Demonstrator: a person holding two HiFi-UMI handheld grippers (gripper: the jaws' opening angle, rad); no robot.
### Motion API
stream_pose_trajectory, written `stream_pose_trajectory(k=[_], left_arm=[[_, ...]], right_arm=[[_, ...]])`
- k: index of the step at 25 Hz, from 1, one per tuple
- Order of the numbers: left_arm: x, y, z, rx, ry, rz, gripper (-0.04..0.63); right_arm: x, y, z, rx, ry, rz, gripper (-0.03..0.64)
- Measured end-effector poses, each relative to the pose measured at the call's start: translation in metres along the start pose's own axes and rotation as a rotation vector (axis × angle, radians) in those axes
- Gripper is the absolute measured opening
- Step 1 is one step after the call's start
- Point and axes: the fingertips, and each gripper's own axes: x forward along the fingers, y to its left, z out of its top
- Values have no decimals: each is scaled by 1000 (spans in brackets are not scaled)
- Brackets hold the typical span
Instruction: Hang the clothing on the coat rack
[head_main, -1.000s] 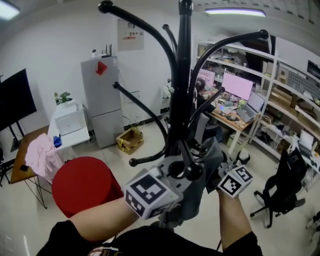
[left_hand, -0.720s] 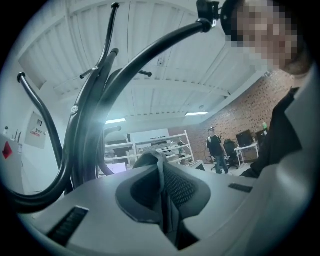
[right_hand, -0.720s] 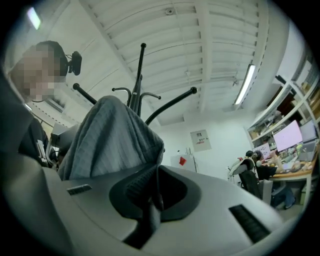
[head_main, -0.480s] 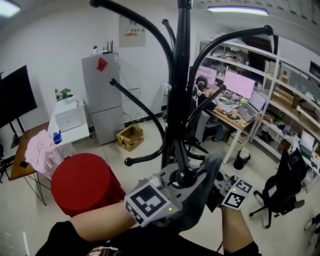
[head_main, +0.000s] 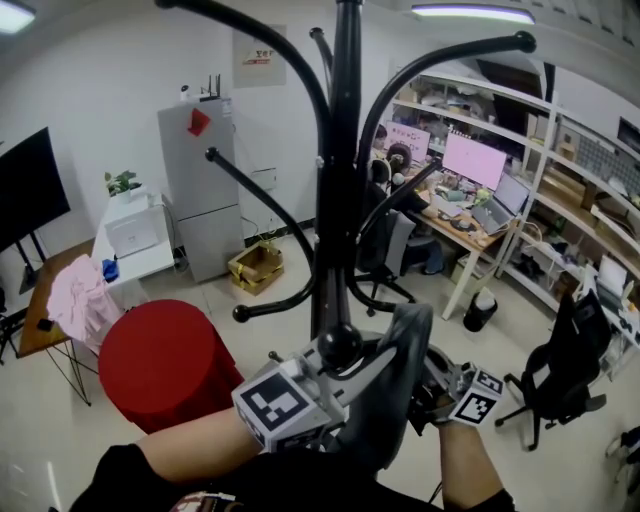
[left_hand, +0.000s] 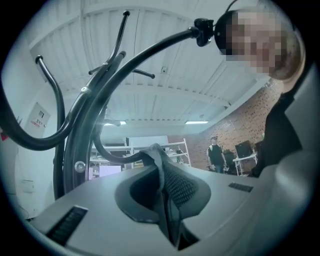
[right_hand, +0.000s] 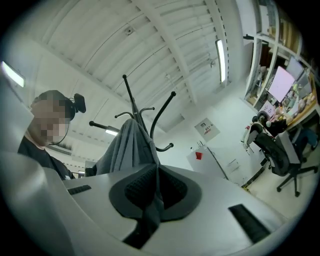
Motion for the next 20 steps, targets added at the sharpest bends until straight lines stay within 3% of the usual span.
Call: stream_pose_trajectory(k=[5,10,12,15,20], left_arm=[[-11,1,-14,-3,28,12,17],[-12,2,-26,-12,62,34,17],[-11,-1,-26,-11,57,34,17],[-13,-3,-21,-7,40,31,17],[-17,-1,-26,68,103,44,17]], right_arm=[[-15,-14,8,36,-55,-41,55],[-9,-26,-20,9,47,-94,32],[-2,-20,-38,76,47,-41,12],[-1,-19,-27,217,-109,30,11],[-3,-13,1,146,-120,29,11]])
